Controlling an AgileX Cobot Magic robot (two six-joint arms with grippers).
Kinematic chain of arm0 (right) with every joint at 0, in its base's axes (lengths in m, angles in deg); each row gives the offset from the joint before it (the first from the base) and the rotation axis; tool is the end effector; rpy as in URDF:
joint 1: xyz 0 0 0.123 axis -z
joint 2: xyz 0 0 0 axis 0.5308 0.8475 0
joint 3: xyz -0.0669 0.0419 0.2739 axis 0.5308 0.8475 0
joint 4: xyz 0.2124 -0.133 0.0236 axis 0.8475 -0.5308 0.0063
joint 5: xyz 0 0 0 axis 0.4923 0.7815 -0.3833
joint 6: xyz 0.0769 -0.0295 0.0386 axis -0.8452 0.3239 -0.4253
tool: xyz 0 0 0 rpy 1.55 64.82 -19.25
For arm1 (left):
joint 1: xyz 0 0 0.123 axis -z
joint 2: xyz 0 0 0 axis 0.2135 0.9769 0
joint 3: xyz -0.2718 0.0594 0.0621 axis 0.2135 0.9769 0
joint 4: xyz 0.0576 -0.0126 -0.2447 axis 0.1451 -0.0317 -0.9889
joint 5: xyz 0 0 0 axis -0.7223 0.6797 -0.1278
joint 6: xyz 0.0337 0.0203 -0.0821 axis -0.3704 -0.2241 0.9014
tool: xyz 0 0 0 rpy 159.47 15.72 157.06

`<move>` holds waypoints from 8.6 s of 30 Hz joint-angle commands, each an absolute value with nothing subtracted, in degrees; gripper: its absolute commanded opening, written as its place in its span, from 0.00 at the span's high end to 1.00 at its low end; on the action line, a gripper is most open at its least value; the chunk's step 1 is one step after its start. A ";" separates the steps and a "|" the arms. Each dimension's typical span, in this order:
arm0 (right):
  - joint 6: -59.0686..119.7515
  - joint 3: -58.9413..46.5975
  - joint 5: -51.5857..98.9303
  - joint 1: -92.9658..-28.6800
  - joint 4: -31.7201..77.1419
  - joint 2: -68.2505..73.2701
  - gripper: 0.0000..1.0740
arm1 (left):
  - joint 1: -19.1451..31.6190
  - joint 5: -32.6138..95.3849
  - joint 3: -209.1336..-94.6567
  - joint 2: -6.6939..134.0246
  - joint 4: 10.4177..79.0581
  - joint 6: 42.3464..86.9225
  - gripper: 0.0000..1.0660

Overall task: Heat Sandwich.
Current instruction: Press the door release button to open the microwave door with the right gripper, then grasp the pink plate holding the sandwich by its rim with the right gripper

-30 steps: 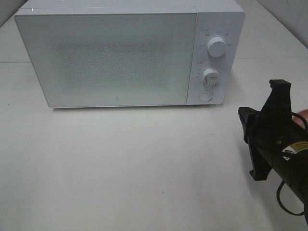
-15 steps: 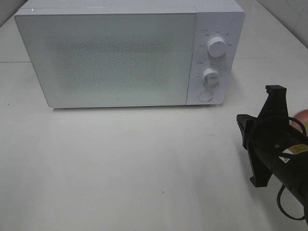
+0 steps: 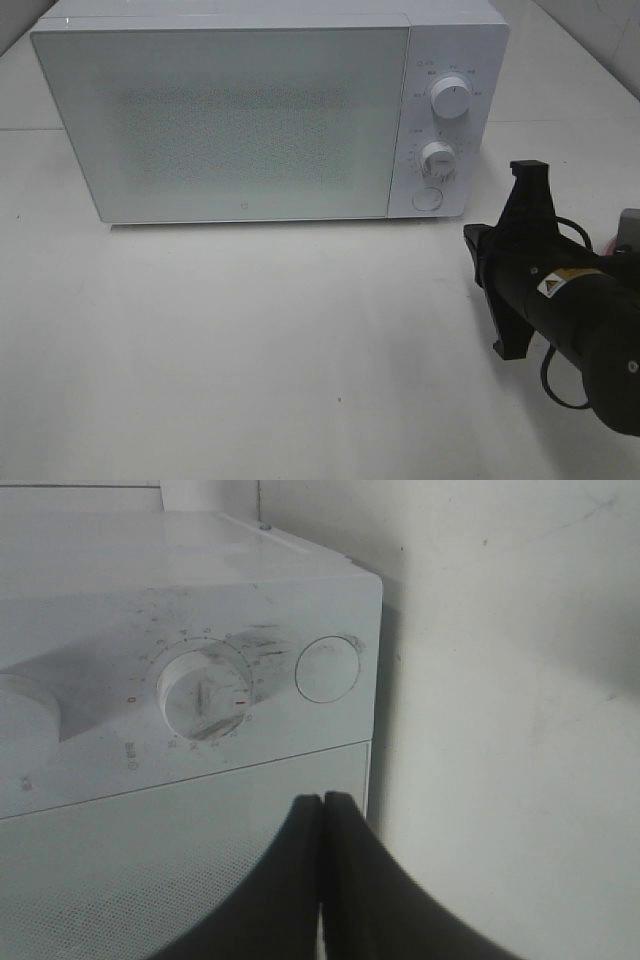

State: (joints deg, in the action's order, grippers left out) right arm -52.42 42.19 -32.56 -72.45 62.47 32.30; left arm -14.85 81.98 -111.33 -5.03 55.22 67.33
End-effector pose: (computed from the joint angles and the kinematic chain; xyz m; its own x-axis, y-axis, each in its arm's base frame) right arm 0.2153 0.1171 0.1336 -0.0905 0.9957 -0.0195 0.3032 0.0461 0.9518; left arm -0.0082 -0.0062 0.2810 -0.4498 -0.0349 -0.8925 0.0059 0.9991 -0.0421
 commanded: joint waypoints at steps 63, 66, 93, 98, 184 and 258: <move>-53.74 14.63 -24.77 -58.19 50.67 53.16 1.00 | -15.08 81.69 -111.27 -6.35 55.39 67.33 0.08; -54.03 14.57 -26.66 -58.19 50.56 53.16 1.00 | -15.08 81.69 -111.27 -6.35 55.39 67.33 0.08; -53.17 8.73 -34.86 -58.02 51.01 57.23 1.00 | -15.08 81.69 -111.27 -6.35 55.39 67.33 0.08; -52.77 8.73 -34.40 -58.02 51.01 57.23 1.00 | -15.08 81.69 -111.27 -6.35 55.39 67.33 0.08; 31.11 19.78 61.17 -54.23 25.46 13.22 0.86 | -15.08 81.69 -111.27 -5.95 55.39 67.33 0.08; 23.09 17.78 53.90 -34.01 10.51 34.60 0.42 | -15.08 81.69 -111.27 -5.95 55.39 67.33 0.08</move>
